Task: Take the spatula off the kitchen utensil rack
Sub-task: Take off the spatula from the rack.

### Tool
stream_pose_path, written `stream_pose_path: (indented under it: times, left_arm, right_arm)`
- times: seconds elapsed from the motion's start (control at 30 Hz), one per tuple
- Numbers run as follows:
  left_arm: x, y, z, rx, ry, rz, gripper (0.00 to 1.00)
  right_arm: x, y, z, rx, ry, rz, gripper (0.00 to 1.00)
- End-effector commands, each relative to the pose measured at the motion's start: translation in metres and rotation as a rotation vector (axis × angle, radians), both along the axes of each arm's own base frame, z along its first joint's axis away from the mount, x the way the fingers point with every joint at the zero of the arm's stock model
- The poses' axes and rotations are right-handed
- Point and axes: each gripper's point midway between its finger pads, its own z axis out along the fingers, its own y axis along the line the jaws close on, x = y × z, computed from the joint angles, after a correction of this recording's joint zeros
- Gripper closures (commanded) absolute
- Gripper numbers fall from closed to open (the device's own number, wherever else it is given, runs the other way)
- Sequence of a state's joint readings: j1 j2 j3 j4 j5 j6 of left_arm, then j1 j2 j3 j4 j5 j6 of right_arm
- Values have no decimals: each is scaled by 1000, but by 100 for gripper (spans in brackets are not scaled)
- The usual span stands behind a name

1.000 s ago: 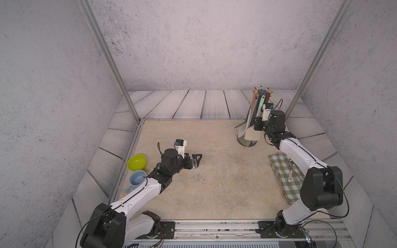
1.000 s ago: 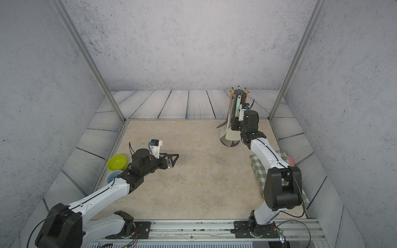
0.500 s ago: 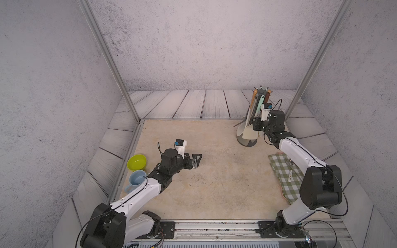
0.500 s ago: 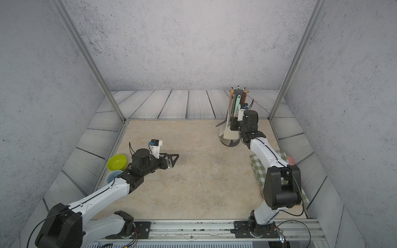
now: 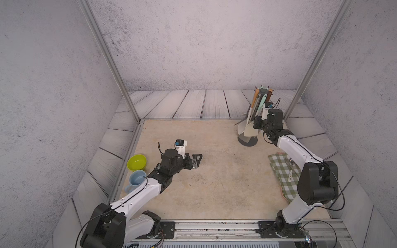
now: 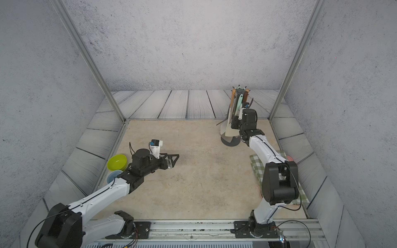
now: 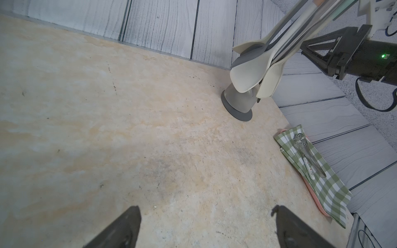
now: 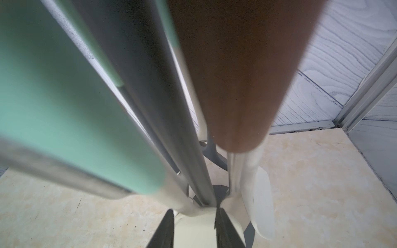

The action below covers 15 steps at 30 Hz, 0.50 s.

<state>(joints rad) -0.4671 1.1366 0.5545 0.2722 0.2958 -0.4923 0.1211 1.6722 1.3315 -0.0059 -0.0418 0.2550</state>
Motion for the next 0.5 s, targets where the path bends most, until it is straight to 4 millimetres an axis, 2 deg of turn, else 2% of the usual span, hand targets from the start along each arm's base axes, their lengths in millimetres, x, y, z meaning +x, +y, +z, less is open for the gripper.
stream_pose_path:
  times: [0.0, 0.17, 0.37, 0.47]
  left_arm:
    - [1, -4, 13, -5, -36, -14, 1]
    - [2, -4, 13, -3, -35, -14, 1]
    - [2, -5, 11, -2, -32, -15, 0]
    - [2, -5, 11, -1, -32, -14, 1]
  right_arm:
    - [4, -5, 1, -2, 5, -28, 67]
    - [1, -7, -2, 14, 2, -51, 58]
    - [-1, -2, -2, 27, -26, -55, 59]
    - [3, 0, -4, 21, -23, -54, 64]
